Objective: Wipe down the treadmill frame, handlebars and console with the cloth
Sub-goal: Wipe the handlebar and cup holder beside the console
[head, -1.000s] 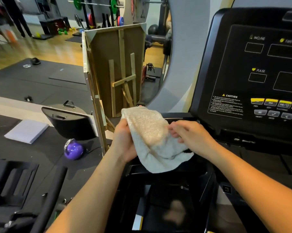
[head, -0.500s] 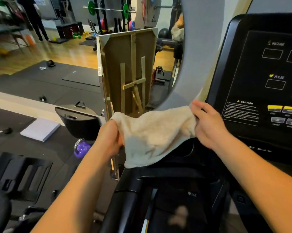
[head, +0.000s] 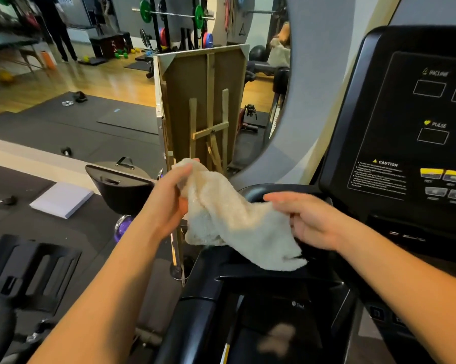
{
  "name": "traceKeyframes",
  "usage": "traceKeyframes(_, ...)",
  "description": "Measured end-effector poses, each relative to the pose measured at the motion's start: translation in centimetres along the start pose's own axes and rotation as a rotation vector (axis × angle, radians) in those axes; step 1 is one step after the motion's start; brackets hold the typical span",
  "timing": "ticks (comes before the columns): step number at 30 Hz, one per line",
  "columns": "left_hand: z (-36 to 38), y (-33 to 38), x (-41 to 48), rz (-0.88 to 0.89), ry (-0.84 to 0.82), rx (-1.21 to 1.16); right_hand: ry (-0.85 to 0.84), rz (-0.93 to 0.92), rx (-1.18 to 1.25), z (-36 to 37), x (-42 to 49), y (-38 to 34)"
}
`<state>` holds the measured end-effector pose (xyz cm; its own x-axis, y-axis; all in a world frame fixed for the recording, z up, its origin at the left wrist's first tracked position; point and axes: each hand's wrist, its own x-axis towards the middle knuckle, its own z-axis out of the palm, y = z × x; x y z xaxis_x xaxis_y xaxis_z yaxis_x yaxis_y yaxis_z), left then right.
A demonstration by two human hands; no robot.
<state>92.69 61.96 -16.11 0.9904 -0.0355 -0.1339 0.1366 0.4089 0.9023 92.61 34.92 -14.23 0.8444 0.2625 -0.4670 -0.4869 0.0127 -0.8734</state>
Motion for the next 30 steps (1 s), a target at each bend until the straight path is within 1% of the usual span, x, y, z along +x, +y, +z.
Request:
traceKeyframes(2, -0.2, 0.1, 0.1, -0.006, 0.051, 0.185, 0.164, -0.174, 0.028, -0.4, 0.4, -1.0)
traceKeyframes(3, -0.5, 0.2, 0.2, -0.009, 0.092, 0.282, 0.246, -0.242, -0.012, -1.0, 0.6, -1.6)
traceKeyframes(4, -1.0, 0.1, 0.4, 0.004, 0.137, 0.367, 0.293, -0.291, -0.076, -1.6, 0.8, -2.1)
traceKeyframes(5, -1.3, 0.3, 0.3, 0.036, 0.177, 0.441, 0.292, -0.318, -0.150, -2.1, 0.7, -2.7)
traceKeyframes(6, -1.5, 0.3, 0.4, 0.077, 0.203, 0.505, 0.250, -0.326, -0.229, -2.4, 0.4, -3.2)
traceKeyframes(7, -1.5, 0.5, 0.3, 0.108, 0.213, 0.571, 0.200, -0.321, -0.349, -2.7, 0.1, -3.6)
traceKeyframes(8, -1.4, 0.7, 0.1, 0.130, 0.210, 0.630, 0.183, -0.318, -0.530, -2.8, -0.1, -4.0)
traceKeyframes(9, -1.1, 0.9, -0.2, 0.134, 0.198, 0.688, 0.215, -0.321, -0.754, -3.0, -0.2, -4.4)
traceKeyframes(11, -1.1, 1.4, -0.2, 0.151, 0.164, 0.816, 0.341, -0.371, -1.153, -2.9, -0.3, -4.8)
traceKeyframes(13, -1.0, 2.0, -0.4, 0.159, 0.133, 0.950, 0.437, -0.522, -1.383, -2.4, -0.6, -5.6)
traceKeyframes(14, -0.9, 2.2, -0.5, 0.161, 0.129, 0.995, 0.477, -0.602, -1.435, -2.1, -0.8, -6.2)
traceKeyframes(16, -0.7, 2.7, -0.4, 0.199, 0.156, 1.035, 0.577, -0.726, -1.413, -1.8, -1.2, -7.7)
traceKeyframes(17, -0.6, 2.9, -0.5, 0.235, 0.190, 1.058, 0.607, -0.749, -1.364, -1.7, -1.4, -8.4)
traceKeyframes(19, -0.2, 3.3, -0.7, 0.319, 0.240, 1.066, 0.628, -0.728, -1.233, -1.6, -1.4, -9.4)
traceKeyframes(21, 1.0, 3.4, -0.9, 0.324, 0.220, 0.926, 0.638, -0.691, -1.078, -0.9, -1.4, -9.3)
traceKeyframes(23, 3.0, 2.9, -1.2, 0.243, 0.223, 0.767, 0.671, -0.707, -0.962, 0.7, -1.6, -8.5)
traceKeyframes(24, 4.3, 2.6, -1.2, 0.177, 0.212, 0.667, 0.631, -0.703, -0.918, 1.9, -1.8, -8.0)
traceKeyframes(25, 5.5, 2.2, -1.2, 0.095, 0.180, 0.556, 0.518, -0.690, -0.874, 3.0, -1.8, -7.5)
traceKeyframes(27, 7.8, 1.7, -1.3, -0.076, 0.069, 0.322, 0.163, -0.621, -0.815, 5.4, -1.8, -6.4)
traceKeyframes(28, 8.5, 1.4, -1.3, -0.124, 0.014, 0.251, 0.022, -0.574, -0.829, 6.2, -1.8, -5.8)
traceKeyframes(29, 8.9, 1.0, -1.2, -0.143, -0.023, 0.217, -0.062, -0.549, -0.843, 6.5, -1.8, -5.4)
traceKeyframes(30, 8.8, 0.6, -1.1, -0.135, -0.028, 0.192, -0.104, -0.530, -0.814, 6.3, -1.8, -5.4)
